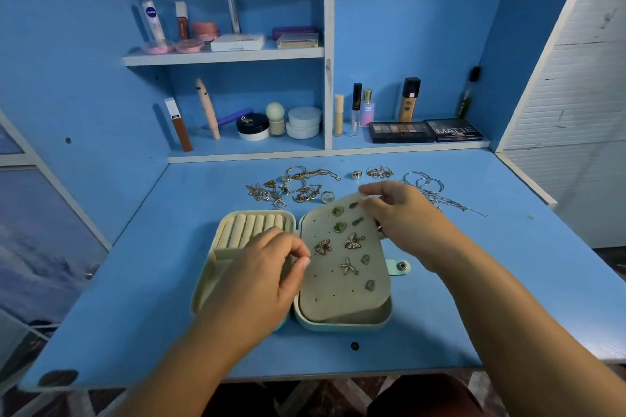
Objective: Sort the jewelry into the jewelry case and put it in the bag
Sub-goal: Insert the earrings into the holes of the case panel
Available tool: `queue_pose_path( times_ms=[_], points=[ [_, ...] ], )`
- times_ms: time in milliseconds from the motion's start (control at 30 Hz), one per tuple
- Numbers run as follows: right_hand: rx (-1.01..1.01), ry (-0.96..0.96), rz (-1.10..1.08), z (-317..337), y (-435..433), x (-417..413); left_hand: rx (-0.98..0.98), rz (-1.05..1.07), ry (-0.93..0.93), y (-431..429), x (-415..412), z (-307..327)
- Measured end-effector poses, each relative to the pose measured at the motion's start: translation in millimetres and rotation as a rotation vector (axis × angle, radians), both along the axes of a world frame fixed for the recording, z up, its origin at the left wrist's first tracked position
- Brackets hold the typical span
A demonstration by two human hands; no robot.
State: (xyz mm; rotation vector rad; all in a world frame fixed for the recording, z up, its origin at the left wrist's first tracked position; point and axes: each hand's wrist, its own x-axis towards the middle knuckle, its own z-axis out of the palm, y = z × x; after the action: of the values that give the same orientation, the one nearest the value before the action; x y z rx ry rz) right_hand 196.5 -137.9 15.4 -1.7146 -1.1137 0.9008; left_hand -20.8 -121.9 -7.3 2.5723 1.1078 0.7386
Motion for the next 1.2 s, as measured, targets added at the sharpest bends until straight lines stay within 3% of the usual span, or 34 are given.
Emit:
queue_pose_path(
  times_ms=[200, 433, 800, 1200],
  points=[
    [0.105, 0.263, -0.036, -11.7, -34.3, -8.9, -0.016, -0.035, -0.035, -13.1, 0.0, -2.3],
    [0.146, 0.183, 0.056, -20.3, -60.1, -18.4, 0.008, -0.002, -0.040, -15.7, 0.1, -11.1],
    [0.294, 0.147, 0.096, -13.6, -62.9, -34.8, 0.105, -0.059, -0.233, -29.2, 9.4, -16.8],
    [0.310, 0.129, 0.094, -19.0, -60.6, -35.1, 0.309, -0.137, -0.121, -26.3, 12.0, -14.9]
  ],
)
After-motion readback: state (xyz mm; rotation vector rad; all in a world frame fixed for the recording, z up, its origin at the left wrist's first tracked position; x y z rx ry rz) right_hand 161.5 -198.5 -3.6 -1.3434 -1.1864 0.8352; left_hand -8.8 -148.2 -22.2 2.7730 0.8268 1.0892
